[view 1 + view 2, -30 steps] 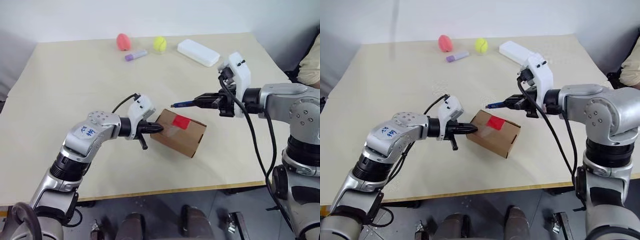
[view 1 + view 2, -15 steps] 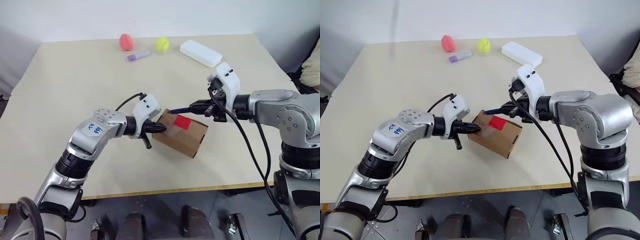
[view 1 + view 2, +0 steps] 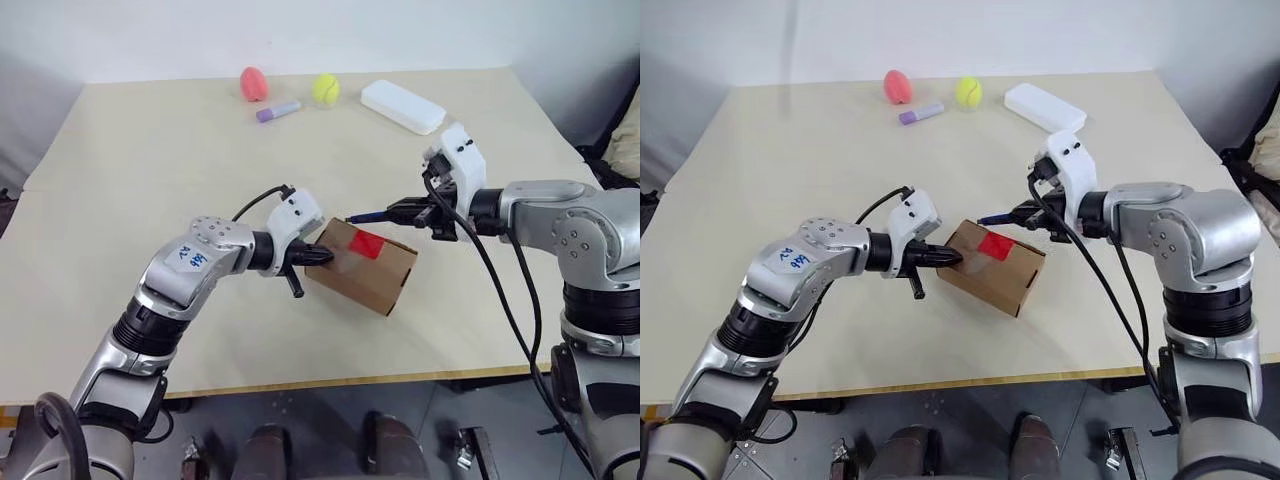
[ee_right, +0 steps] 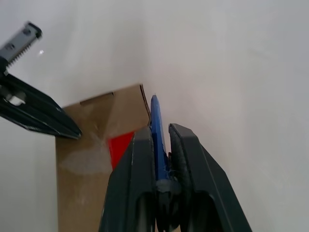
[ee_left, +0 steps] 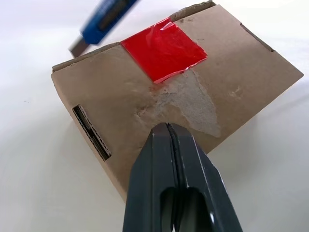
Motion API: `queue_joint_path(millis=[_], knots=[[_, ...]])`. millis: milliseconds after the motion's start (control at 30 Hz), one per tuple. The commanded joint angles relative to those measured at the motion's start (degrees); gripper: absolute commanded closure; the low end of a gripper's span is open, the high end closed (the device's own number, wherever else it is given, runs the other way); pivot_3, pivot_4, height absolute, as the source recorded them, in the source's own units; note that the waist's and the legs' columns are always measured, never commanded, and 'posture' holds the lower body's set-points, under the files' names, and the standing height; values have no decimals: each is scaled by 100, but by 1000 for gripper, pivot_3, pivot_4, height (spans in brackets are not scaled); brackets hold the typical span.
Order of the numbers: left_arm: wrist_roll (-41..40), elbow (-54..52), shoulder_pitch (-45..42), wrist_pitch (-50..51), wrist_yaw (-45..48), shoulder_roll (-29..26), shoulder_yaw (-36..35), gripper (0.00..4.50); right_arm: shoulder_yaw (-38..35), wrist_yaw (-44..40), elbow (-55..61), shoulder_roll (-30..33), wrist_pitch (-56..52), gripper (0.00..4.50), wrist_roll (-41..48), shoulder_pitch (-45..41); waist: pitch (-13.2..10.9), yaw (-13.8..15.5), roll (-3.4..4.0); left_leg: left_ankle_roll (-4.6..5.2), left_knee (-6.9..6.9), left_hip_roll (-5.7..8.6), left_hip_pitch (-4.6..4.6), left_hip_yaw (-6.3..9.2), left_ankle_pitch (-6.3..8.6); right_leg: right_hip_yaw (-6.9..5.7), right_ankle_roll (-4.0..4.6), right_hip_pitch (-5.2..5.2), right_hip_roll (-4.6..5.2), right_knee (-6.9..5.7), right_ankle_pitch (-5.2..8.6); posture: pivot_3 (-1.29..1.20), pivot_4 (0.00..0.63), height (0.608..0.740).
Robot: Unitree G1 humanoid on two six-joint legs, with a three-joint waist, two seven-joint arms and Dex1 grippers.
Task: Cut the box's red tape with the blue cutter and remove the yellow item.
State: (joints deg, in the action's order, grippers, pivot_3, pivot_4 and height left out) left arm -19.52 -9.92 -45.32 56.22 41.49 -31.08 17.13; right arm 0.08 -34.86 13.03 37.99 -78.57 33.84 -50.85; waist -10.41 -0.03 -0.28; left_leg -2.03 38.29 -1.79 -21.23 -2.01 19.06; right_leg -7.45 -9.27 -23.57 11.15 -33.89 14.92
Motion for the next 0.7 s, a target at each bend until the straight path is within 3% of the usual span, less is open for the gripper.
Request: queue_joint_path(millis=[33,700], knots=[[145,171,-110,17,28,24,109,4500,2,-139,38,165,193,4337,0,-46,0,1,0,0,1,0,0,0,0,0,0,0,0,-1,0,0,150,740],[331,436,-253,-58,-8,216,77,4500,-97,-210,-215,145,448,4337,-11,-286,1,8,-1,2,9,0,-1,-1,1,0,0,2,0,-1,0,0,150,740]])
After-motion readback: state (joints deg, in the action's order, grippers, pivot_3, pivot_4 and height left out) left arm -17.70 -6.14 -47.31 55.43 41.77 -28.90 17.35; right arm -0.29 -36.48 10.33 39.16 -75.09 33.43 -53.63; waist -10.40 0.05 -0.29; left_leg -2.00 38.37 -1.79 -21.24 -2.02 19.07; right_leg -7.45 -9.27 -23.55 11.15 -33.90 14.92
